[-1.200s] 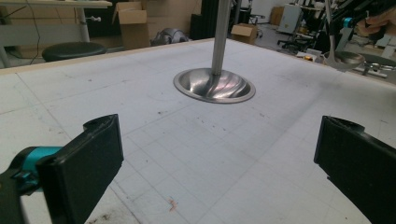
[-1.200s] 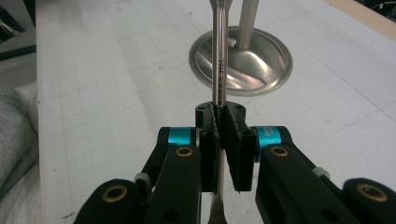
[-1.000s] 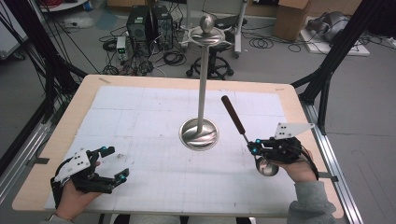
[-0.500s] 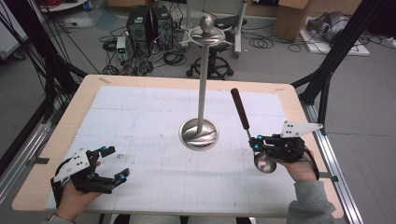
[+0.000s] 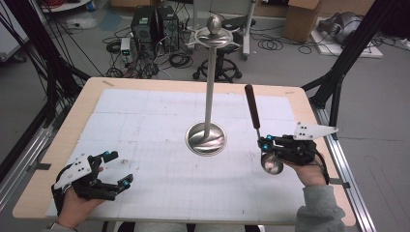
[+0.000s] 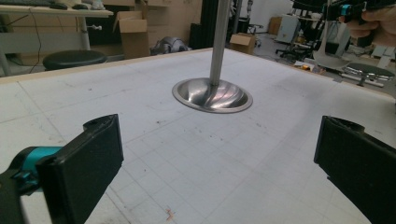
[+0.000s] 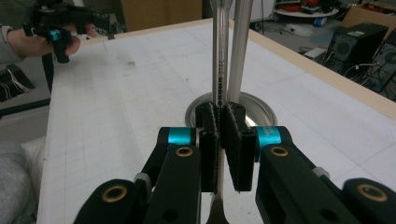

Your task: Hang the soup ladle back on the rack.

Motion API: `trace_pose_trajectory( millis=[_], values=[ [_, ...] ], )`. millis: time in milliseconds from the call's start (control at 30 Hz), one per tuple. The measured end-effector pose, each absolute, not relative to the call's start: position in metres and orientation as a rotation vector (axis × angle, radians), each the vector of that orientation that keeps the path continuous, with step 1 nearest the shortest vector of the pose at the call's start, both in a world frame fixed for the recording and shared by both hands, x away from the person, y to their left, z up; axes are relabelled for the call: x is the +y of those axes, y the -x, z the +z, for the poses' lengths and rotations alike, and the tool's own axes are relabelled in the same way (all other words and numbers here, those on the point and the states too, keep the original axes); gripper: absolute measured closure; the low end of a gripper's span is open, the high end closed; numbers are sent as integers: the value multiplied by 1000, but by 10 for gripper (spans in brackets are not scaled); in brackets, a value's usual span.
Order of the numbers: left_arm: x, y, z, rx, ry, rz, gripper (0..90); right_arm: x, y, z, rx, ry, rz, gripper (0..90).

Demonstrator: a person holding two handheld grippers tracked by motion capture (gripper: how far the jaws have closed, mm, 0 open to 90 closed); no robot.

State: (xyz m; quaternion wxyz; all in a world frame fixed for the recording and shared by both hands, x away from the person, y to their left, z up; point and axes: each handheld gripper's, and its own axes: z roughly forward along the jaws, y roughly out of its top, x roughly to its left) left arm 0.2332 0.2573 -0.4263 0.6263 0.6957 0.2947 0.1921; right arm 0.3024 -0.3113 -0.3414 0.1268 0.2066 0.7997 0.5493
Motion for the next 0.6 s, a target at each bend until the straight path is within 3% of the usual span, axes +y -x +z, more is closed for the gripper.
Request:
trace_pose_trajectory(
  millis=[600],
  values=[
    [257,-234,-428,681,-1605,435,17,-310,-316,-321,2250,-535,1713,848]
  ],
)
